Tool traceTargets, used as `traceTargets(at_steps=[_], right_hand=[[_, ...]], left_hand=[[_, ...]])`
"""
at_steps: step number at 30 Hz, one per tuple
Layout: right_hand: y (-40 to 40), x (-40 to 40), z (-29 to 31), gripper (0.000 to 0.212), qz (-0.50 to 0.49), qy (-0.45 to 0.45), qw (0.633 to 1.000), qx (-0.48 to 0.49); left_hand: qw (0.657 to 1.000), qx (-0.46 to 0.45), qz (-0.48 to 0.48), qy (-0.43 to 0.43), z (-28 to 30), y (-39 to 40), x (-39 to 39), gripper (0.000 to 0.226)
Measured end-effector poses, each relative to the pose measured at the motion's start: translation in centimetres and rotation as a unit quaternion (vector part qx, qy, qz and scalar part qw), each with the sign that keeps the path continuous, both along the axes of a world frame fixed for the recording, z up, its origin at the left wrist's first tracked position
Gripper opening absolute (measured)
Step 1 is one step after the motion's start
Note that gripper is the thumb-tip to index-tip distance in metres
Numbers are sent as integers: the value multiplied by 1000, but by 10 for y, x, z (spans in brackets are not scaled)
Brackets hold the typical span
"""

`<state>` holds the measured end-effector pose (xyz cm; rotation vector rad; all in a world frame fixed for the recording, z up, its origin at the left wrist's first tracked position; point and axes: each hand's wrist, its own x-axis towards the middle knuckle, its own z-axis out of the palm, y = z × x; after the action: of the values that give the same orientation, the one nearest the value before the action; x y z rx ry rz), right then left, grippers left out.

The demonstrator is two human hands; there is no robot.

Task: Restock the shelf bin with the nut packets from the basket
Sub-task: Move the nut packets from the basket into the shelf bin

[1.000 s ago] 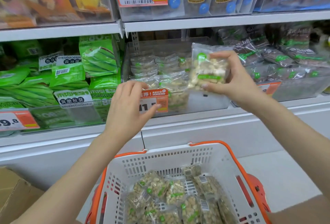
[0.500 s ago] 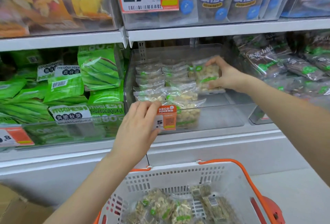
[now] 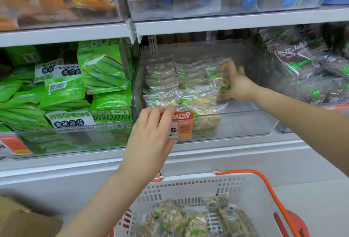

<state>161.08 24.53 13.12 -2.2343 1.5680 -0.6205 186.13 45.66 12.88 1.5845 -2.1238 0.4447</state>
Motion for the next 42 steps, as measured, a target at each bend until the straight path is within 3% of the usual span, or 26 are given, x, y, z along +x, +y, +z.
traceTargets(at_steps=[14,19,23,27,30,32,36,40,42], right_hand=[[17,-4,13,96,-45,79,996,19],[51,-9,33,79,-79,46,996,-11],[94,-18,50,56,-102,43,985,-133],[156,-30,34,33,-76,86,945,-305],[203,-36,-7,26,-35,88,920,-381],[228,-39,-50,25,-24,108,937,-331],[271,-47,-140,31,-28,161,984,-68],[294,-44,-205,34,-30,229,965,126],[303,-40,-230,43,-14,257,945,204]], left_hand=[[1000,12,-23,2,2,0,5,80],[999,21,-25,17,4,7,8,78],[998,-44,-31,39,3,22,7,69],[984,-155,-46,78,-21,45,8,37],[995,-68,-52,48,-66,62,16,32],[998,37,-51,-1,-99,75,22,35],[976,213,-18,-36,-155,101,34,51],[934,354,45,-1,-202,116,46,36],[918,383,80,59,-222,119,47,37]])
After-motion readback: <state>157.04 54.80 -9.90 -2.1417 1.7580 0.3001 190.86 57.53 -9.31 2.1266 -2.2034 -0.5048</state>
